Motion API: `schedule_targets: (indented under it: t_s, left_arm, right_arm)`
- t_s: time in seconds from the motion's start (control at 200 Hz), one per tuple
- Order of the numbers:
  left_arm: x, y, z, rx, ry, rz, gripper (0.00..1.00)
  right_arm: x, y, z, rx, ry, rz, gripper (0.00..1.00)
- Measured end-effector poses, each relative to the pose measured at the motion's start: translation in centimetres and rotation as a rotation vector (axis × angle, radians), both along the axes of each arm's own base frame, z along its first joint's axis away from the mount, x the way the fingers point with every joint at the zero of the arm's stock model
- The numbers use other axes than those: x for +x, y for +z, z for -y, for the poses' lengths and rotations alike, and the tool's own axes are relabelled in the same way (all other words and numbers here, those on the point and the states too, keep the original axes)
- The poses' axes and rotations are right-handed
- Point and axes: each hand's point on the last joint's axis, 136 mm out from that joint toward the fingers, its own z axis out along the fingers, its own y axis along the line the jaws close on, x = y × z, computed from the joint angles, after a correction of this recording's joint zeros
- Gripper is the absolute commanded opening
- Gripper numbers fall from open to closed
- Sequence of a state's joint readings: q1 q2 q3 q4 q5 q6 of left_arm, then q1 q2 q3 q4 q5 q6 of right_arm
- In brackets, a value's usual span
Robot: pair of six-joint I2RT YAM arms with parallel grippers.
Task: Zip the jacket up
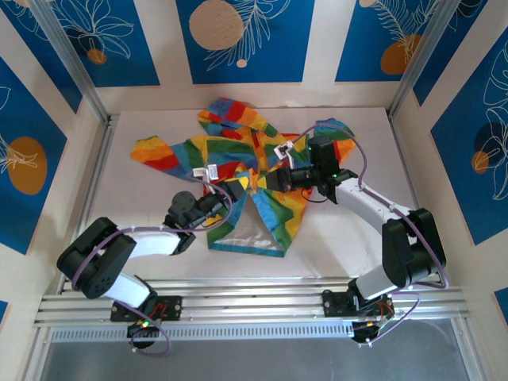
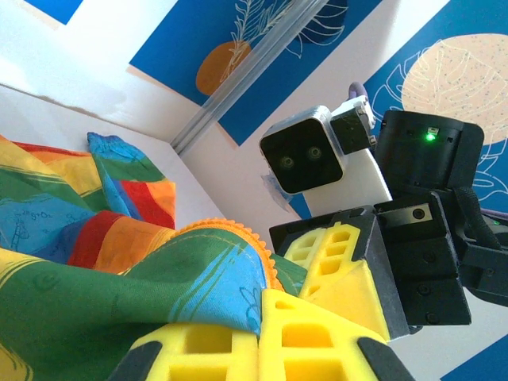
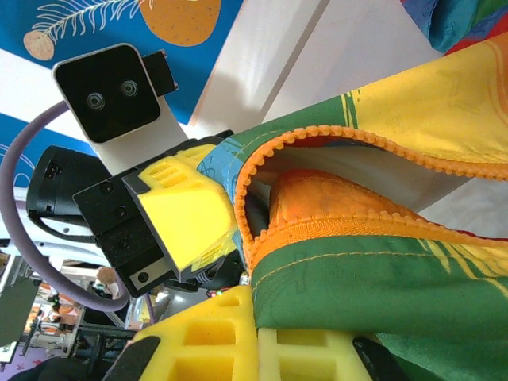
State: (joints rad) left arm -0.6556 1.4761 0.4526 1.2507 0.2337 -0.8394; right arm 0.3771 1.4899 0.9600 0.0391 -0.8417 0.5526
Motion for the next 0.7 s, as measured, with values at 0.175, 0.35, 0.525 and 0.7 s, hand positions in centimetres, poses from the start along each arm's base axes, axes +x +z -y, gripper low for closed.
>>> schedule_targets:
  t_s: [0.175, 0.35, 0.525, 0.7]
  left_arm:
    - [-0.08, -0.23, -0.15, 0.001, 0.003, -0.002, 0.0]
    - [-0.19, -0.47, -0.27, 0.003, 0.004, -0.004, 0.0]
    - [-0.21, -0.33, -0.29, -0.001, 0.005, 0.001, 0.0]
    - [-0.21, -0.32, -0.29, -0.002, 0.005, 0.002, 0.0]
  right_arm:
    - [0.08, 0.1, -0.03, 0.003, -0.002, 0.0, 0.0]
    - [0.44, 0.29, 0.17, 0.009, -0.012, 0.007, 0.0]
    - [0.58, 0.33, 0.3, 0.011, -0.017, 0.007, 0.0]
    - [0.52, 0.34, 0.27, 0.013, -0.013, 0.005, 0.0]
